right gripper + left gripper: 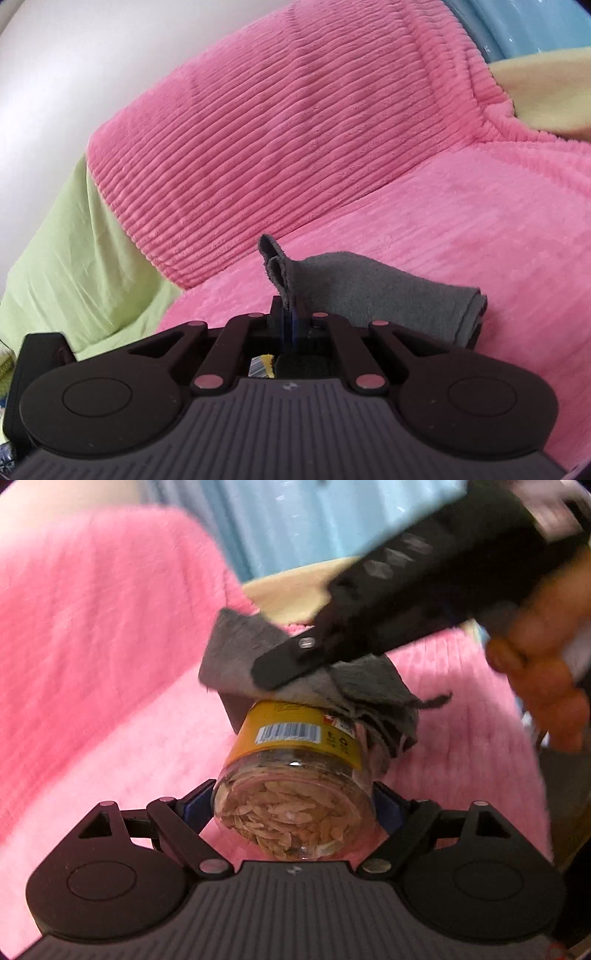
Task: Clean container
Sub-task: 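Rub the grey cloth along the jar's yellow label with the right gripper, then wipe the cloth over the jar's side and base with the right gripper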
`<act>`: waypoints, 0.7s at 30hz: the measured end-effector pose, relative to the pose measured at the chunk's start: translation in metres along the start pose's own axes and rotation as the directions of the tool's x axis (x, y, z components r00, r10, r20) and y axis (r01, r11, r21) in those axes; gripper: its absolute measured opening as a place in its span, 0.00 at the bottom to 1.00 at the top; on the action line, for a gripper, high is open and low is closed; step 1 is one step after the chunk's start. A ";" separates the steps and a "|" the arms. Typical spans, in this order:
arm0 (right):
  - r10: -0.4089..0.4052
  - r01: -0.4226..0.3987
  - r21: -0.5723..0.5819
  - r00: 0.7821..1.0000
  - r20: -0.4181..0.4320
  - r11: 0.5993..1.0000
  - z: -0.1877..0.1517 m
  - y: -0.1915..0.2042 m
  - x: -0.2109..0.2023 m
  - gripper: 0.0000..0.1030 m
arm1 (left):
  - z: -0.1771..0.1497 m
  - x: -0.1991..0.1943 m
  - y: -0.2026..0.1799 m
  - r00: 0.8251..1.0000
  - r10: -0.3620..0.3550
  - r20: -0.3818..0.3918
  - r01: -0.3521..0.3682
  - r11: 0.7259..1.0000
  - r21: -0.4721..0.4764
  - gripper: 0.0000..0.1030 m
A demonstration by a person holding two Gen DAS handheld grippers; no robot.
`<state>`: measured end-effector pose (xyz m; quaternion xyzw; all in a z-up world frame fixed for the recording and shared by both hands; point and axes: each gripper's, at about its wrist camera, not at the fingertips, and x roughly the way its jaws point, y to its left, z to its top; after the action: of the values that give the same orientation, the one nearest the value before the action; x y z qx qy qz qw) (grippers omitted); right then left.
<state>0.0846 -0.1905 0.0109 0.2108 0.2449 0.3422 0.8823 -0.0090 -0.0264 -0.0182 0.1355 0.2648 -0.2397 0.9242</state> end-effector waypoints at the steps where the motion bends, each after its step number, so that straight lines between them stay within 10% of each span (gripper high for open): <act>1: -0.004 0.004 -0.012 1.000 0.000 1.000 0.000 0.001 0.000 0.01 | 0.000 0.001 0.007 1.000 -0.030 -0.003 0.029 0.998 -0.057 0.85; 8: -0.009 0.009 -0.016 1.000 0.003 1.000 0.000 0.003 0.000 0.01 | -0.001 0.005 0.016 0.998 -0.063 -0.005 0.062 0.991 -0.121 0.84; 21: 0.081 -0.088 -0.077 0.993 -0.084 0.993 -0.006 0.022 0.003 0.01 | -0.007 0.006 -0.023 0.995 0.098 0.015 -0.099 0.975 0.200 0.84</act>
<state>0.0720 -0.1722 0.0174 0.1713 0.2573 0.3971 0.8642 -0.0190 -0.0453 -0.0300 0.2403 0.2301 -0.2193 0.9172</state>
